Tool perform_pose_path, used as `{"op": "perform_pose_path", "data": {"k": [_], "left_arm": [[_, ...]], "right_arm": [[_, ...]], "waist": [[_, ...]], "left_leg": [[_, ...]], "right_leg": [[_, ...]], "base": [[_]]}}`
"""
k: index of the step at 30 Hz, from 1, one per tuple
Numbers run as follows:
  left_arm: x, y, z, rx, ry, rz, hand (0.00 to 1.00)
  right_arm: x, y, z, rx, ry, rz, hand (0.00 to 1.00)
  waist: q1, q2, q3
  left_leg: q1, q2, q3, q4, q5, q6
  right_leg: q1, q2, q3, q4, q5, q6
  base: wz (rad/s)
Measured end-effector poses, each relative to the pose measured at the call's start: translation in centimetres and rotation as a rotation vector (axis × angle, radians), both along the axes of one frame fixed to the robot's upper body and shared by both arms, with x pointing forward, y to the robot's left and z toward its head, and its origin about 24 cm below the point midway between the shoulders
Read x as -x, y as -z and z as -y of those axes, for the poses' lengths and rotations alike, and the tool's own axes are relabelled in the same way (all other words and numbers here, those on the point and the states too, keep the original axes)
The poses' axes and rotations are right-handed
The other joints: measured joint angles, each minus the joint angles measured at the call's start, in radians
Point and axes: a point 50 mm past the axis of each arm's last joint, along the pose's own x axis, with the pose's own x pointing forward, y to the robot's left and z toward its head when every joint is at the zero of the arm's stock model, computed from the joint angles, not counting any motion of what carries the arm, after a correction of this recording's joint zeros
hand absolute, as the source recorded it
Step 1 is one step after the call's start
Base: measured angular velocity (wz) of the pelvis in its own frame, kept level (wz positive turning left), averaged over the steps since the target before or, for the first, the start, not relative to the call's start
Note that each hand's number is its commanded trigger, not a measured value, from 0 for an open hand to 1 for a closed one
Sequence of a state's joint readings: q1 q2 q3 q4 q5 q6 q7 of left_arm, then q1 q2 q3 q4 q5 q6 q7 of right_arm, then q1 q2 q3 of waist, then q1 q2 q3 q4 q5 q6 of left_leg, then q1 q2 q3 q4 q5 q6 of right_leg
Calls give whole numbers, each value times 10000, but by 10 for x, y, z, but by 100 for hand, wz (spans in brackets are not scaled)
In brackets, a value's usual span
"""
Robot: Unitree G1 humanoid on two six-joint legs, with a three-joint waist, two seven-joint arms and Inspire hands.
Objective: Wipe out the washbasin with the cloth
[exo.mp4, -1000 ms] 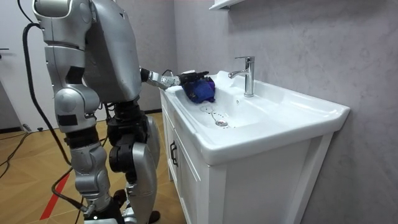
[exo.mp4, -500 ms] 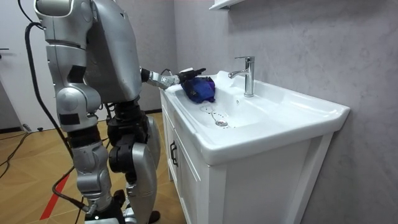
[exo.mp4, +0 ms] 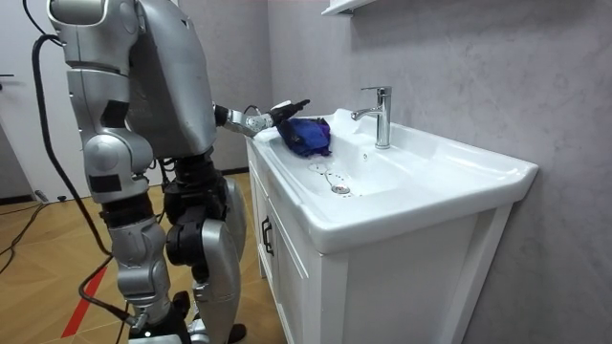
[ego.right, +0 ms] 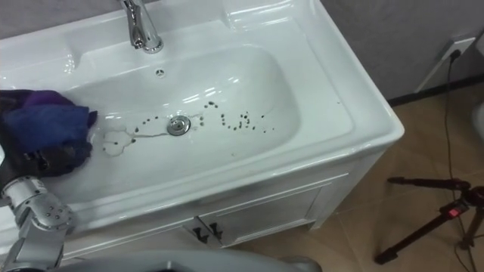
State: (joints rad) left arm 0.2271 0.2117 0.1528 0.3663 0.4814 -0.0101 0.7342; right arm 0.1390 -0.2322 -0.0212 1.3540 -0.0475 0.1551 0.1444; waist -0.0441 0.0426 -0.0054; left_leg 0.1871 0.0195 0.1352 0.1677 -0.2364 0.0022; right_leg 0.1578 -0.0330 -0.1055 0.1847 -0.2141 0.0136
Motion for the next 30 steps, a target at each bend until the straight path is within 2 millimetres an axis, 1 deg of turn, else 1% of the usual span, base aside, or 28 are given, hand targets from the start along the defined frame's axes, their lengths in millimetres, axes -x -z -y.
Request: {"op": "perform_pose_path", "data": {"k": [7, 13, 19, 22, 24, 30], "left_arm": [[2, 2, -1, 28, -17, -167, 0], [0, 7, -4, 183, 48, -543, 0], [5, 12, -9, 565, -313, -685, 0], [8, 14, -13, 704, -531, -782, 0], [13, 18, -16, 800, -761, -991, 0], [18, 22, -23, 1307, -1119, -1195, 0]], "right_arm": [[0, 0, 0, -61, -11, -14, 0], [-2, 0, -1, -104, -7, 49, 0], [-6, 0, 0, -27, -74, 234, 0], [-5, 0, 0, 21, -56, 135, 0], [-4, 0, 1, 17, -27, 63, 0], [-1, 0, 0, -28, 71, -130, 0]], "waist": [[27, 18, -11], [225, 39, -25], [240, 53, -37], [236, 89, -60], [212, 149, -100], [202, 172, -115]], "left_leg": [[7, 1, 13, -5, 2, -3], [17, 0, 19, -6, 18, -22], [106, -2, 28, -14, 30, -39], [137, 3, 31, -23, 32, -42], [188, 6, 33, -42, 32, -43], [335, 16, 26, -93, 44, -63]], "right_leg": [[-9, 13, 59, 7, 0, 0], [3, 11, 49, 13, -1, -2], [56, 13, 91, 14, -6, -9], [56, 29, 160, 15, -9, -14], [121, 41, 217, 22, -13, -22], [183, 46, 224, 39, -48, -42]], "base": [[0], [0], [-3], [-7], [-8], [-2]]}}
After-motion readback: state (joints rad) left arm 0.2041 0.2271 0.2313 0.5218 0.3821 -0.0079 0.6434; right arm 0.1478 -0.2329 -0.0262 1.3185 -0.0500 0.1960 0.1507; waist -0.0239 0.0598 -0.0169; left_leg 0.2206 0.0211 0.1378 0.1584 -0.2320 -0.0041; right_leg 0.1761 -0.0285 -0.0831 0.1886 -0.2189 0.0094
